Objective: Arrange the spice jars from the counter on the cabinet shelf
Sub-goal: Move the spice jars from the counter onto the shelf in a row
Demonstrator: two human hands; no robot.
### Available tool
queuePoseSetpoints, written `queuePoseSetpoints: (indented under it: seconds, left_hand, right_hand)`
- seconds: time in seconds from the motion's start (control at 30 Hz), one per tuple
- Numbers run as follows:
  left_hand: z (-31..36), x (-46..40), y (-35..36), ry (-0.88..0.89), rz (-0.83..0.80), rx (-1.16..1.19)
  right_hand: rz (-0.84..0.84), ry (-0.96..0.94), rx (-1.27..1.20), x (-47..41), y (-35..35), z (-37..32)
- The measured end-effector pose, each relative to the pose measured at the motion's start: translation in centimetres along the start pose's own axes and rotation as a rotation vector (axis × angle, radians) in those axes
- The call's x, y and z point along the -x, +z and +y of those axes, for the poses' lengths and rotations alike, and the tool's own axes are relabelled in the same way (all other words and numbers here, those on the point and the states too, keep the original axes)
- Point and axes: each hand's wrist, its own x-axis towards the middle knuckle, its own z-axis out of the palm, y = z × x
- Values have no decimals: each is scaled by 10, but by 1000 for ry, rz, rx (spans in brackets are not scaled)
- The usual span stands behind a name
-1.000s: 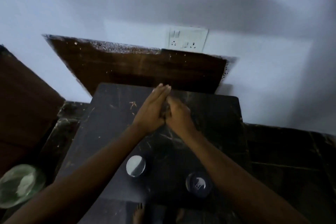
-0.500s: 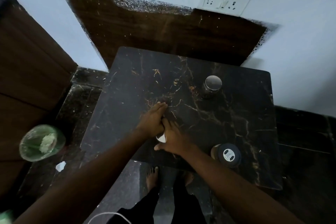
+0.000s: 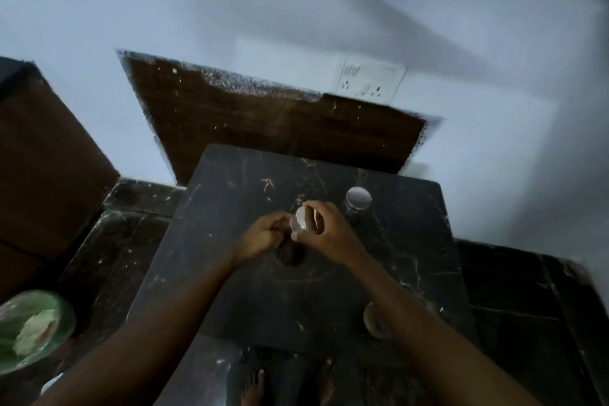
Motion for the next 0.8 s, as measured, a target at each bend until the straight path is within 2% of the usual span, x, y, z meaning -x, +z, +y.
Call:
queuePoseSetpoints:
  seconds: [0.13,0.2,0.3,0.43,0.57,0.67,0.8]
  left_hand:
    - [48,-1,-16,104,-200,174]
    - [79,-3,-20,186,-211,245]
    - [116,-9,-16,295,-89,193]
    - [172,-13,4,458,278,16]
    - [219,-14,13,619,262,93]
    - [251,-14,13,713,232,97]
    - [305,-20,25,772,318,62]
  right_hand:
    - [131,-40,-209,3,-54,-37]
    - [173,-79,-299,7,-82,-56]
    - [252,-137,-441,7,-110,-74]
    - [417,-216,-352,15,-136,-111]
    - [557,-294,-368,23,-176,-139]
    - [588,-308,-415,29,-211,-154]
    - [636,-410,-434,32,-251,-171]
